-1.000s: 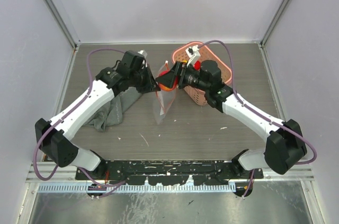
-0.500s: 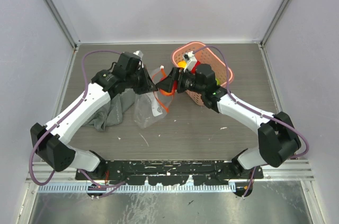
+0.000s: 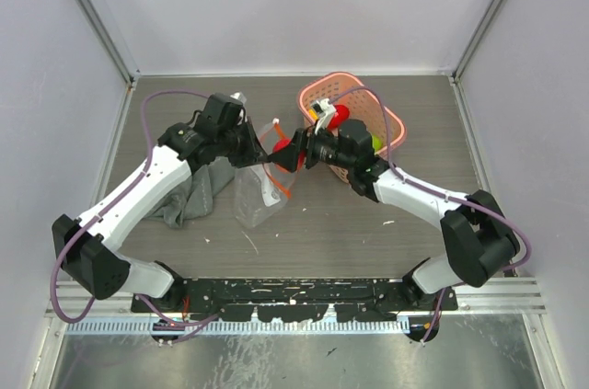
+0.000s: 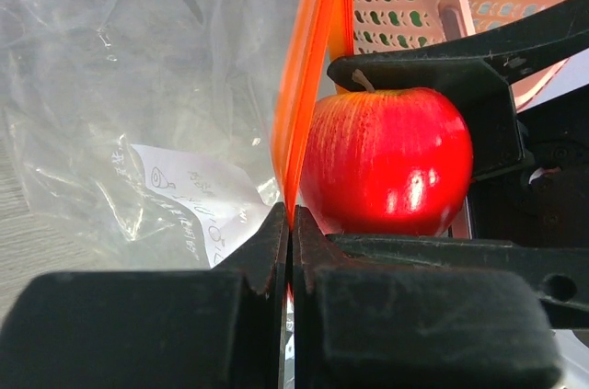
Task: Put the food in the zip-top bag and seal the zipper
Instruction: Place the fake fruit in the zipper food storage bag.
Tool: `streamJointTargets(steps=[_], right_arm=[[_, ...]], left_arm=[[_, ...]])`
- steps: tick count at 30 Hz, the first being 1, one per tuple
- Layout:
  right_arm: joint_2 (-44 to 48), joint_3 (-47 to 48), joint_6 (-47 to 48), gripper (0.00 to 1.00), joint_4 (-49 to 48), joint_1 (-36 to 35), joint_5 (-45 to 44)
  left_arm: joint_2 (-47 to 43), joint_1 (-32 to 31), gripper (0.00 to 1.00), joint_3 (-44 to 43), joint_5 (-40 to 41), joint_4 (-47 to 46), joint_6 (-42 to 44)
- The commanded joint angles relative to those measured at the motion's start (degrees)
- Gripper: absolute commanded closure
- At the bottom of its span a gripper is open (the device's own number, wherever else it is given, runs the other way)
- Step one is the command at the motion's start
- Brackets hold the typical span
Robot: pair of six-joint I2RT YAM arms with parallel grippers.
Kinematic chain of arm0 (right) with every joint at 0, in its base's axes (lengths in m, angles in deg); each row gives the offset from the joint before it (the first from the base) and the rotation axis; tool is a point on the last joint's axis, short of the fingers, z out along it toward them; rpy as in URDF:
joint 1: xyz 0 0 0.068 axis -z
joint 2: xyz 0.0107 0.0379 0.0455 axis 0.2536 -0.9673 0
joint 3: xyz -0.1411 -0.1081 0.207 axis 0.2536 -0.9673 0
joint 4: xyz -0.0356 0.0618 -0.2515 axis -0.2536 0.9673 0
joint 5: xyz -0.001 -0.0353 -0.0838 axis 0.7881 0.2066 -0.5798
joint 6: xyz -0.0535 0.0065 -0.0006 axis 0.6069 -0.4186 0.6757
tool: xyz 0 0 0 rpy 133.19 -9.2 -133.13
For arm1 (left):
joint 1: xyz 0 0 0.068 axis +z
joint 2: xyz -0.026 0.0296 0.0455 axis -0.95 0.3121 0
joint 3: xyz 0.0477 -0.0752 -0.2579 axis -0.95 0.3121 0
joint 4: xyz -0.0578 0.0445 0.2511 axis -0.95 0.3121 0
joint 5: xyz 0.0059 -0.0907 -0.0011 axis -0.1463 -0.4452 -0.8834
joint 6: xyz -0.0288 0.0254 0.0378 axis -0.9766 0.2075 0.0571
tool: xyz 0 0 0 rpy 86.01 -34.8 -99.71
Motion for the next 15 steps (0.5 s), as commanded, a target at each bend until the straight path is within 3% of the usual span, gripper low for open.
streamJointTargets(steps=[1,9,15], right_arm=[[-0.39,-3.05,5.92,0.65,-4.29,-2.01,3.41],[1.31,-5.53,14.48,0.66,-7.21,-4.28,7.87],[2.26,-4.85,21.35,0.63,-7.96,-7.31,6.45]], left_arm=[[-3.99,-0.18,1.00,-1.47,-5.07,-6.90,-0.39],[-4.06,0.38,1.00,-1.54,-7.03,-6.74,-0.80],[-1.30,-0.58,1.00,-4.28,-10.91,-5.42,0.49]])
